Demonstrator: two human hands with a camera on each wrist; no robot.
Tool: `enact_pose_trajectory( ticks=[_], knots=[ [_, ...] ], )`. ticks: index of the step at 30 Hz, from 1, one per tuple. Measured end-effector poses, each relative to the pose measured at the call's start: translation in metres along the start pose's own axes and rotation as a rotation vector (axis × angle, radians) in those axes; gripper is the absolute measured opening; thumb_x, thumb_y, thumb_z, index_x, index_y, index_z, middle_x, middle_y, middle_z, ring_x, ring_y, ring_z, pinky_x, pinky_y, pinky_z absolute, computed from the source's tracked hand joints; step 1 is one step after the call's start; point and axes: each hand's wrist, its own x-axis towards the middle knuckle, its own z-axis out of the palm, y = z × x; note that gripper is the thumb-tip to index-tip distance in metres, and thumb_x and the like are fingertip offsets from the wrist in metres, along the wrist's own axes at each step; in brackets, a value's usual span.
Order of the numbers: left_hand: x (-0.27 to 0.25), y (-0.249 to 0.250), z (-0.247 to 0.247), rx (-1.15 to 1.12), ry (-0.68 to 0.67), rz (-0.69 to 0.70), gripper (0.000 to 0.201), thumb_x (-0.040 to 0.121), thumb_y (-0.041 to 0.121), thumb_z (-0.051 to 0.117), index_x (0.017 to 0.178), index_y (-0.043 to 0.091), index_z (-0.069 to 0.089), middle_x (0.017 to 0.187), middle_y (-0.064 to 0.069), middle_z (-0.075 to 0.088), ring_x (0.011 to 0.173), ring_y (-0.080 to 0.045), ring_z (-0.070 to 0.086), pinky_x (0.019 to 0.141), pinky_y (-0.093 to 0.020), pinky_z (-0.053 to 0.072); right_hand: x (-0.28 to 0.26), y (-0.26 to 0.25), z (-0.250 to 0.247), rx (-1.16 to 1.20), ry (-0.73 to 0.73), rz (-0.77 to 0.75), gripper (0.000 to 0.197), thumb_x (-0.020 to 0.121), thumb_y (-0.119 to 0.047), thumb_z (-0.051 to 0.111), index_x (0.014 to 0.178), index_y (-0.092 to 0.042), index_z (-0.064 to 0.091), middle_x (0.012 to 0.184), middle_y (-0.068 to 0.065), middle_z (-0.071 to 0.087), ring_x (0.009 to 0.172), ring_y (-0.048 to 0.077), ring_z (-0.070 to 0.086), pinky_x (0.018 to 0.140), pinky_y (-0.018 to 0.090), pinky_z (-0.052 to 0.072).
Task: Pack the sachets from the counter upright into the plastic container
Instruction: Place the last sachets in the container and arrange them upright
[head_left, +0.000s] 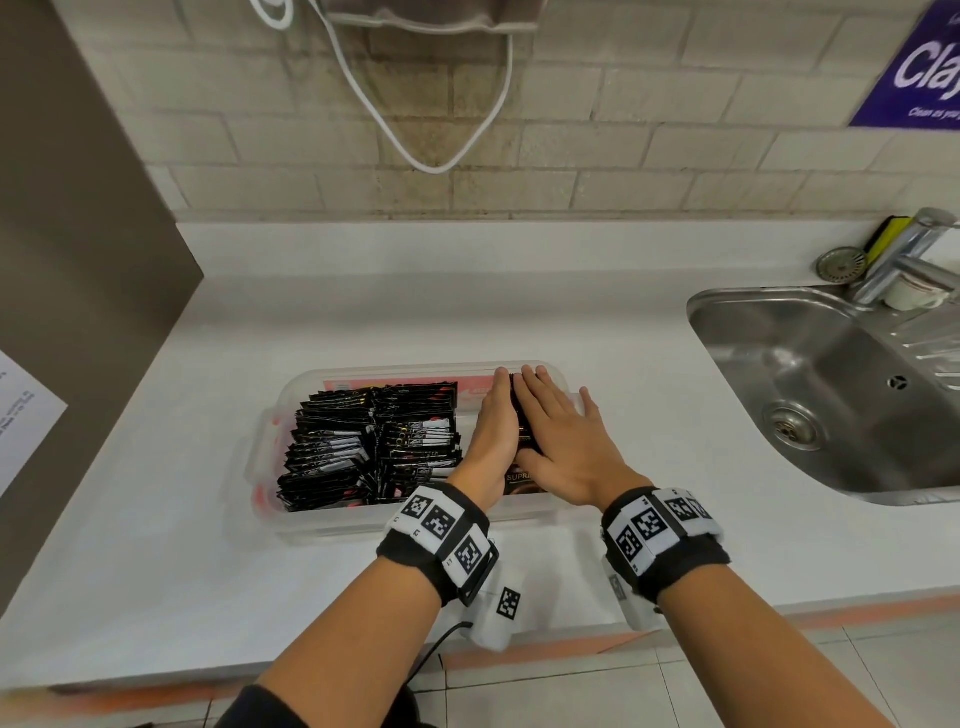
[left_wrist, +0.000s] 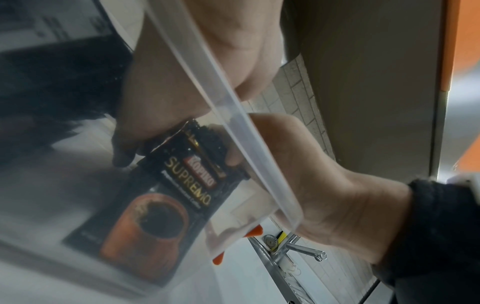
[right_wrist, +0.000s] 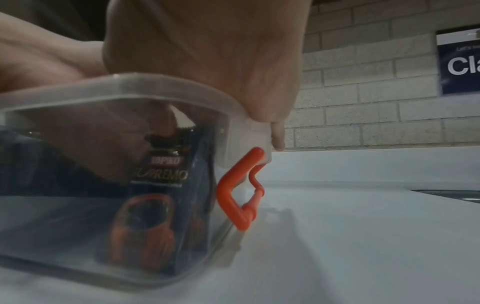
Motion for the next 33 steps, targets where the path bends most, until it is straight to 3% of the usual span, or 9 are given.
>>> enact_pose_trajectory(
  ticks=[8,11,14,18,21,24,26,29,33],
  knots=[
    [-0.002,0.000,-0.001,-0.001,0.025,0.052,0.072,0.098,0.071,0.027,0.157,0.030,0.028,0.160,0.001,0.034,0.144,-0.017,0.036,0.119,-0.041,0.030,-0.001,-0.002,0.000,0.032,0.022,0.013,0.084,0.085,-0.044,0.023,0.161,-0.020,-0.002,0.168,-0.003,-0.009,0.153,0.009,-0.016,0.124,0.053,-0.004],
    [-0.005,0.000,0.000,0.017,0.021,0.087,0.072,0.097,0.072,0.027,0.156,0.031,0.027,0.160,0.001,0.035,0.144,-0.016,0.037,0.120,-0.043,0.030,0.000,0.000,0.002,0.025,0.041,0.013,0.075,0.097,-0.040,0.030,0.161,-0.020,-0.001,0.168,-0.003,-0.008,0.153,0.009,-0.016,0.124,0.054,-0.003],
    [-0.010,0.002,-0.001,0.077,0.038,0.139,0.070,0.099,0.069,0.025,0.157,0.030,0.024,0.162,0.003,0.029,0.146,-0.015,0.032,0.117,-0.035,0.027,0.000,0.002,0.005,0.017,0.061,0.003,0.073,0.101,-0.036,0.035,0.161,-0.020,-0.001,0.168,-0.004,-0.007,0.152,0.009,-0.017,0.124,0.055,-0.003],
    [-0.023,0.013,-0.014,0.201,0.031,0.220,0.072,0.101,0.066,0.023,0.161,0.029,0.009,0.168,0.009,0.007,0.153,-0.011,0.009,0.124,-0.039,0.011,-0.001,0.002,0.005,0.052,0.121,-0.046,0.082,0.087,-0.051,0.019,0.161,-0.021,0.004,0.169,-0.004,-0.004,0.151,0.008,-0.021,0.123,0.053,-0.012],
    [-0.037,0.036,-0.037,0.326,-0.035,0.306,0.064,0.104,0.053,0.039,0.159,0.027,0.021,0.164,0.010,0.022,0.150,-0.011,0.023,0.122,-0.038,0.021,-0.006,0.001,0.003,0.138,0.264,-0.128,0.080,0.084,-0.047,0.024,0.160,-0.020,0.021,0.168,-0.001,0.009,0.154,0.012,-0.015,0.122,0.055,-0.014],
    [-0.050,0.064,-0.070,0.613,-0.140,0.439,0.038,0.101,0.031,0.058,0.139,0.027,0.055,0.138,0.010,0.057,0.121,-0.004,0.056,0.101,-0.025,0.046,-0.010,-0.009,-0.002,0.137,0.429,-0.239,0.064,0.087,-0.041,0.046,0.147,-0.018,0.048,0.155,0.004,0.041,0.152,0.025,0.018,0.124,0.053,0.011],
    [-0.055,0.077,-0.091,0.900,-0.241,0.459,0.028,0.097,0.024,0.065,0.124,0.027,0.067,0.116,0.010,0.067,0.104,-0.004,0.062,0.090,-0.022,0.050,-0.011,-0.022,-0.006,0.158,0.456,-0.297,0.046,0.084,-0.038,0.063,0.126,-0.020,0.064,0.126,-0.001,0.059,0.124,0.020,0.048,0.104,0.043,0.039],
    [-0.058,0.080,-0.114,1.263,-0.317,0.373,0.029,0.089,0.024,0.074,0.118,0.028,0.069,0.112,0.008,0.066,0.099,-0.009,0.062,0.088,-0.028,0.052,-0.011,-0.045,-0.015,0.333,0.192,-0.297,0.030,0.086,-0.039,0.076,0.110,-0.023,0.067,0.094,-0.012,0.062,0.077,-0.001,0.055,0.073,0.024,0.044],
    [-0.054,0.072,-0.131,1.405,-0.358,0.322,0.035,0.083,0.023,0.081,0.116,0.026,0.069,0.102,0.009,0.063,0.091,-0.007,0.061,0.078,-0.021,0.048,-0.008,-0.062,-0.016,0.302,-0.061,-0.162,0.048,0.082,-0.050,0.078,0.118,-0.022,0.064,0.102,-0.003,0.068,0.077,0.005,0.060,0.079,0.029,0.053]
  ],
)
